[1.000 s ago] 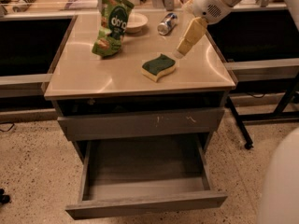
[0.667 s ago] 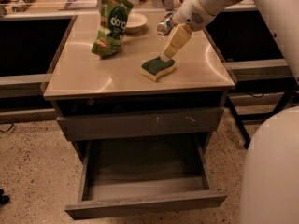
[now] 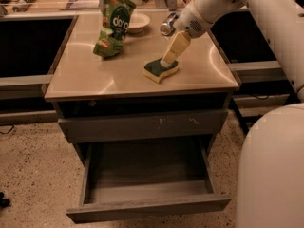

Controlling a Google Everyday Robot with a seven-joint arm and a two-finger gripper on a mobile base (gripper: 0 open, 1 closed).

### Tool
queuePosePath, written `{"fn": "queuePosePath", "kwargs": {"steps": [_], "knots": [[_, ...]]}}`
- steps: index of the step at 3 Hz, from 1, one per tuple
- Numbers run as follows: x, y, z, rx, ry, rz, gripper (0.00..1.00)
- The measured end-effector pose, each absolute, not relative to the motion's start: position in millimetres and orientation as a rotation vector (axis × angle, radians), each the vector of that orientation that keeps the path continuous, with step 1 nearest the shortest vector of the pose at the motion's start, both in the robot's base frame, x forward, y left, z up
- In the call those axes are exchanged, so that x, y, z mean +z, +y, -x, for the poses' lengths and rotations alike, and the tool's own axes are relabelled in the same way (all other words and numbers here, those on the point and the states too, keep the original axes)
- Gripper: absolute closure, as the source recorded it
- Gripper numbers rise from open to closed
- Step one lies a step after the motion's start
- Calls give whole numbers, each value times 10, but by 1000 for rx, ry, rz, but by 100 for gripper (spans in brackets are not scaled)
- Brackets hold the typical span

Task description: Place sponge into middle drawer

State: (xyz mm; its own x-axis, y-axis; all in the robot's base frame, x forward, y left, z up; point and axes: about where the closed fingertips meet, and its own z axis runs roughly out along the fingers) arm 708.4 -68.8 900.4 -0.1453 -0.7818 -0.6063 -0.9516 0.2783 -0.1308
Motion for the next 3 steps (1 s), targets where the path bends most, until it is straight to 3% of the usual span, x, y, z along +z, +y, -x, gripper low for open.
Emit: {"fn": "queuePosePath", "kwargs": {"steps": [3], "knots": [[8381, -494, -7254, 374, 2039, 1554, 0]]}}
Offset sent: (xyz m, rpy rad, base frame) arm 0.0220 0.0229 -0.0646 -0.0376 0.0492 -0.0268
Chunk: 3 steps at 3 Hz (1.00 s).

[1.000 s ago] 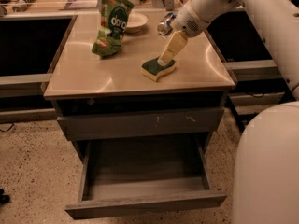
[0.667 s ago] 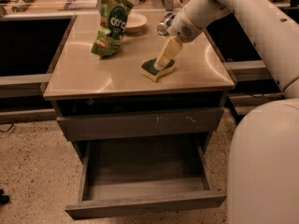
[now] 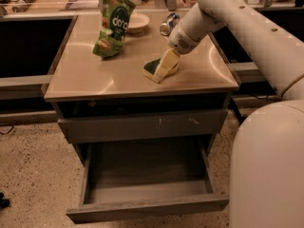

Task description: Place sponge into middle drawer

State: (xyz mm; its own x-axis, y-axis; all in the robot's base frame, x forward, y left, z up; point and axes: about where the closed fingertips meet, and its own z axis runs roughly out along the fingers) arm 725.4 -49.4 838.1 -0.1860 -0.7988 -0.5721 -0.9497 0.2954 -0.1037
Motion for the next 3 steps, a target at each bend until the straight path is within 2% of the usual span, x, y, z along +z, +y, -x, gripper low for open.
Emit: {"fn": "queuePosePath", "kwargs": {"steps": [2, 3], "knots": [[8054, -493, -7265, 349, 2024, 1549, 0], [7975, -500, -7291, 345, 2019, 1534, 12]]}}
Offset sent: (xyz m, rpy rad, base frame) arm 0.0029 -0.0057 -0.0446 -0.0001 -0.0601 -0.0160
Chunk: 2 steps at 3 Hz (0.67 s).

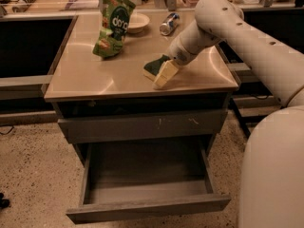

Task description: Place sponge into middle drawer

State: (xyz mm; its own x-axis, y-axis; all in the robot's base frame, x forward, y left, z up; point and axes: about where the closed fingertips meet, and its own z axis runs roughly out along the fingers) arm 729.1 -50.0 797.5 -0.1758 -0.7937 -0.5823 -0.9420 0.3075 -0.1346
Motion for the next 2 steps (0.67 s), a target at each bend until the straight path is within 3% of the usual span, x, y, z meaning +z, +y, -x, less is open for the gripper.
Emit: {"fn": "queuePosePath", "kwargs": {"steps": [2], "knots": [[8073, -497, -7284, 351, 2021, 1529, 59]]}}
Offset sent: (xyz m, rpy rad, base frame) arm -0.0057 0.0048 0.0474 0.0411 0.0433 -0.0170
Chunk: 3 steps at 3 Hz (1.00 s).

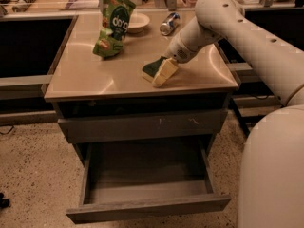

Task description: Place sponge into middle drawer

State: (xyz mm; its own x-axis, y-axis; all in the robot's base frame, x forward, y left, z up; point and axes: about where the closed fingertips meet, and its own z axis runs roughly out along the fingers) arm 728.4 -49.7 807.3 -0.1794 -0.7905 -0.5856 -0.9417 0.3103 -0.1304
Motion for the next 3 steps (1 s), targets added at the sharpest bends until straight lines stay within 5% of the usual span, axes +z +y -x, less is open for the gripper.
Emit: {"fn": "queuePosePath", "kwargs": {"steps": [2, 3], "knots": [[8301, -422, -7180, 395, 2019, 1534, 100], [8301, -422, -7180, 395, 2019, 1534, 100]]}}
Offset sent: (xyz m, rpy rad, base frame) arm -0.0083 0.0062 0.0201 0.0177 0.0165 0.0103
